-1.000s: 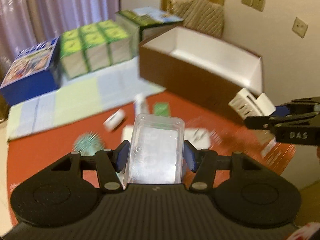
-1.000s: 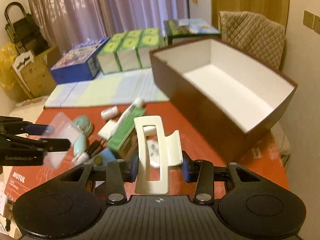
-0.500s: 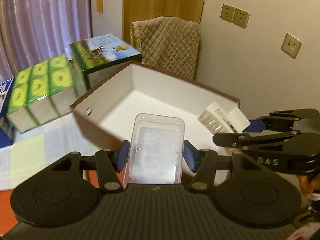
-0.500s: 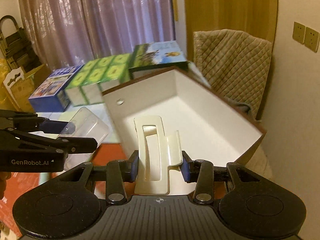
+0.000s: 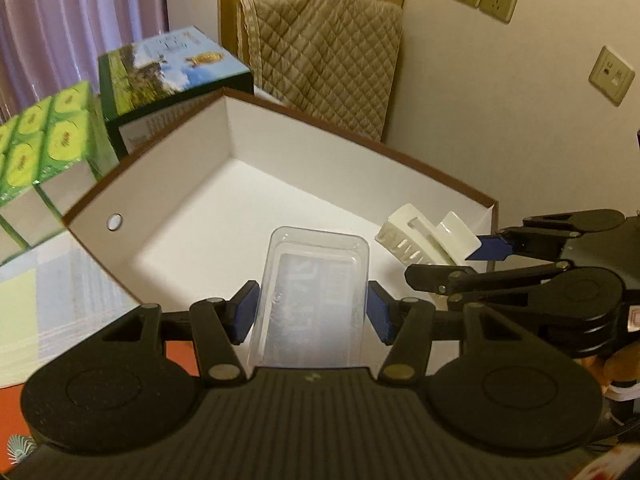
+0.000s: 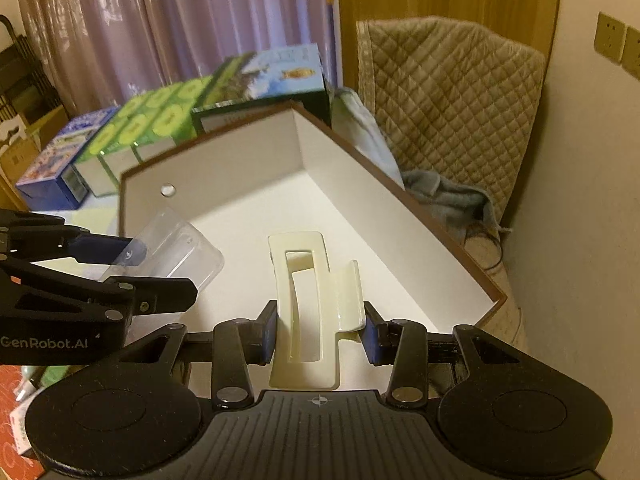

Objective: Organize rigid objects
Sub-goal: 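Carry both items into the brown box and open the left gripper to release the case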

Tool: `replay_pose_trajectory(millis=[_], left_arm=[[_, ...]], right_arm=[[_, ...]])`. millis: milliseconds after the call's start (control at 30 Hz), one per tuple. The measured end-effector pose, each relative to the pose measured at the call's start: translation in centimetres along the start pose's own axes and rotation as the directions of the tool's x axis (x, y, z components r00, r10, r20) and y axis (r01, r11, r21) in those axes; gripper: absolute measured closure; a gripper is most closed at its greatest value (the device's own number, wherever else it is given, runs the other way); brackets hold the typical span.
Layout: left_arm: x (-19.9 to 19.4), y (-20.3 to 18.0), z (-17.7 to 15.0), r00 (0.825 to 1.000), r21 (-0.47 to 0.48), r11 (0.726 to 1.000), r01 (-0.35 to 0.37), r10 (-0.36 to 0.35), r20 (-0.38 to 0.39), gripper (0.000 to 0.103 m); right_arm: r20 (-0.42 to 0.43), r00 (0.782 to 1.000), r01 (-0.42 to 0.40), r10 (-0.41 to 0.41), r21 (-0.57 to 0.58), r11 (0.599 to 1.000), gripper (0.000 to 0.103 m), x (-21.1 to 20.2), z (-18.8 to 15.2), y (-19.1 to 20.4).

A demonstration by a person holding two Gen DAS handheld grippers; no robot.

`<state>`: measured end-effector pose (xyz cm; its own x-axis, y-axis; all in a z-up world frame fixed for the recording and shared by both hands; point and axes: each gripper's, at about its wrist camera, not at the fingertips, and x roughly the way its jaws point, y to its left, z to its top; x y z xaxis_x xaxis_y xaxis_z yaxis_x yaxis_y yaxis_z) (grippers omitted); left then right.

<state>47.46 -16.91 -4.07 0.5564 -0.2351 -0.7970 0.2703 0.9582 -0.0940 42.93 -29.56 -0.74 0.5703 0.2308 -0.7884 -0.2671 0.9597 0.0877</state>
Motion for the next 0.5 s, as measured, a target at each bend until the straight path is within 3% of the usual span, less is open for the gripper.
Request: replay_pose_trajectory(millis=[500], left_arm=[[4.3,-0.1,0.1,0.995,-0.032,0.999,-0.014,0.011,-0.102,0.049]], right_arm=[[-0.093,0.996,-0.023,0.016,-0.075,0.997,0.064,4.2,0.4,-1.8]])
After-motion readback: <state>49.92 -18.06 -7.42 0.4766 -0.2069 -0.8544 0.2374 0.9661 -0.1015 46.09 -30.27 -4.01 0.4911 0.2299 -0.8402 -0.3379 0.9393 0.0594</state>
